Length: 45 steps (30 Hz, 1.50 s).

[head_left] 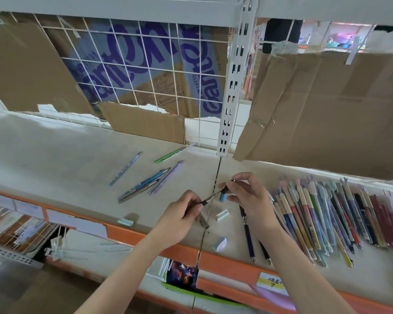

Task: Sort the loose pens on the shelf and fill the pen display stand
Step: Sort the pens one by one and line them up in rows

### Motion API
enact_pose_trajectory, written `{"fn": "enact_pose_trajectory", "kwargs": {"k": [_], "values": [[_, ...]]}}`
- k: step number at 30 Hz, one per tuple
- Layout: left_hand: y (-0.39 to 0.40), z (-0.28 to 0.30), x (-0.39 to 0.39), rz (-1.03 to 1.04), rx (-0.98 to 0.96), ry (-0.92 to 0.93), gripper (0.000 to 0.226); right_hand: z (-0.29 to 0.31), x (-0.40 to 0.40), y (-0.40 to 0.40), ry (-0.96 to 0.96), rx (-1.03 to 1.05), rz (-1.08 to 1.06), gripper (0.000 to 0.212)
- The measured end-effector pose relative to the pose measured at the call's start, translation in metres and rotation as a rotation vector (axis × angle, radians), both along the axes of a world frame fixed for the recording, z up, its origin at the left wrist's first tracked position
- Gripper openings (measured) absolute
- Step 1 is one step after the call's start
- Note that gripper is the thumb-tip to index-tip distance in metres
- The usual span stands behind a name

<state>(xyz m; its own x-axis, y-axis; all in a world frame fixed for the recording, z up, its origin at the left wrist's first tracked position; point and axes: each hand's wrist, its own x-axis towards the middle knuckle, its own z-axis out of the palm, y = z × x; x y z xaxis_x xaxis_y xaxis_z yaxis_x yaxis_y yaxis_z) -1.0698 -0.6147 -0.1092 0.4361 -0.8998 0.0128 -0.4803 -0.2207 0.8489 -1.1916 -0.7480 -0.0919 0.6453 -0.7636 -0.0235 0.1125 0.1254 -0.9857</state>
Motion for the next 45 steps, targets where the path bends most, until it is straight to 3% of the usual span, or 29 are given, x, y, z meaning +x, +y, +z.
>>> {"fn": "enact_pose_trajectory", "kwargs": {"k": [5, 11, 13, 18, 20, 22, 27, 30, 34, 37, 41, 45], "values": [[0.000, 0.000, -0.002, 0.021, -0.002, 0.036, 0.007, -0.003, -0.001, -0.002, 0.009, -0.038, -0.077, 0.012], [-0.005, 0.001, -0.007, 0.038, -0.023, 0.124, 0.015, -0.011, 0.001, 0.007, 0.056, -0.159, 0.009, 0.012], [-0.008, 0.005, -0.008, 0.054, -0.016, 0.254, 0.022, -0.015, 0.004, 0.011, 0.059, -0.154, -0.015, 0.012], [-0.017, 0.017, -0.003, 0.069, 0.009, 0.788, 0.022, -0.014, 0.008, 0.010, -0.002, -0.132, -0.027, 0.009], [-0.021, 0.018, -0.005, 0.046, 0.005, 0.902, 0.023, -0.011, 0.013, 0.010, 0.016, -0.146, -0.038, 0.012], [-0.026, 0.020, -0.007, 0.021, 0.011, 0.836, 0.025, -0.006, 0.017, 0.006, 0.066, -0.191, -0.060, 0.016], [-0.032, 0.017, 0.015, 0.078, 0.098, 0.265, 0.023, -0.003, 0.000, -0.023, 0.475, -0.625, -0.063, 0.016], [-0.024, 0.001, 0.032, 0.133, 0.143, 0.053, 0.015, -0.017, -0.017, -0.026, 0.672, -0.728, 0.045, 0.015], [-0.020, -0.013, 0.044, 0.214, 0.140, -0.046, 0.008, -0.033, -0.023, -0.017, 0.750, -0.856, 0.169, 0.028], [-0.018, -0.017, 0.055, 0.273, 0.143, -0.083, 0.003, -0.036, -0.021, -0.015, 0.945, -0.991, 0.195, 0.037], [-0.015, -0.021, 0.063, 0.313, 0.143, -0.096, 0.002, -0.035, -0.022, -0.013, 1.124, -1.018, 0.148, 0.039], [-0.025, -0.018, 0.076, 0.402, 0.081, -0.241, 0.011, -0.027, 0.003, 0.005, 0.949, -1.110, 0.214, 0.030]]}}
